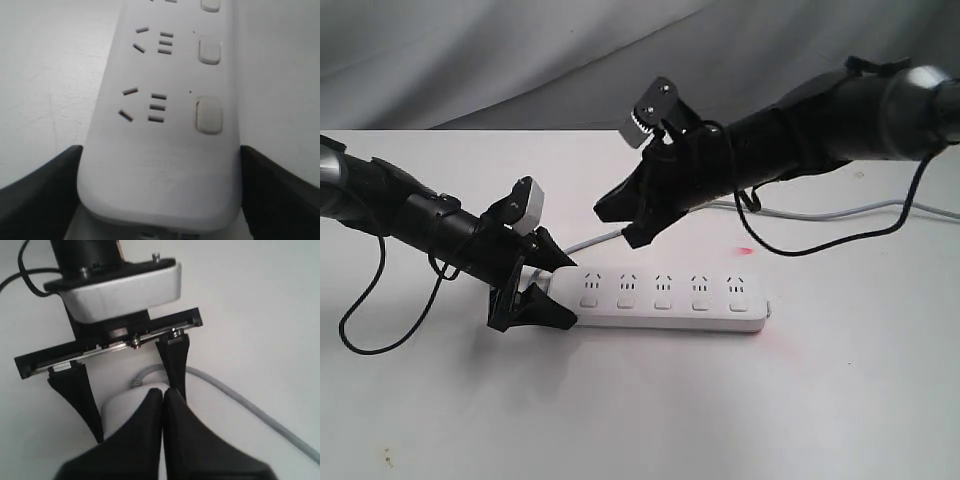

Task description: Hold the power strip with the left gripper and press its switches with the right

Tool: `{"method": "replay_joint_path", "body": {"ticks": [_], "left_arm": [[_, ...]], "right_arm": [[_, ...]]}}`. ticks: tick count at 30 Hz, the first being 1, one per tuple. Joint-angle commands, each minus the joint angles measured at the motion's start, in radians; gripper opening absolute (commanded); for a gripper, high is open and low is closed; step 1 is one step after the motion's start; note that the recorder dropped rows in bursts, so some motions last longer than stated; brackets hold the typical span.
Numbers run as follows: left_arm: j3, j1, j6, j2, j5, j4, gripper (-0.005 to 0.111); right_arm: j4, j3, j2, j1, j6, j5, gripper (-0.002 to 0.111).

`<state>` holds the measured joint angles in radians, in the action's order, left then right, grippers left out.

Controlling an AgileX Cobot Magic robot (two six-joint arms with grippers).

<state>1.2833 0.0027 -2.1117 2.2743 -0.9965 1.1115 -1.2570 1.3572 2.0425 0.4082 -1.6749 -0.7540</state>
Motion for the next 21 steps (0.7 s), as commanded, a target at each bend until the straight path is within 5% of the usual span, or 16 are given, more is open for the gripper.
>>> {"method": "replay_joint_path", "body": {"ticks": [1,21], "left_arm": [[-0.010,-0.002,0.018,0.017,0.076,-0.076,0.068],[-0.010,-0.002,0.018,0.017,0.076,-0.076,0.068]], "right_arm": [[-0.001,0.007,0.060,0.060,-0.034,0.026,0.000],[0.235,0.007,0.117,0.105,0.105,0.066,0.000]]}}
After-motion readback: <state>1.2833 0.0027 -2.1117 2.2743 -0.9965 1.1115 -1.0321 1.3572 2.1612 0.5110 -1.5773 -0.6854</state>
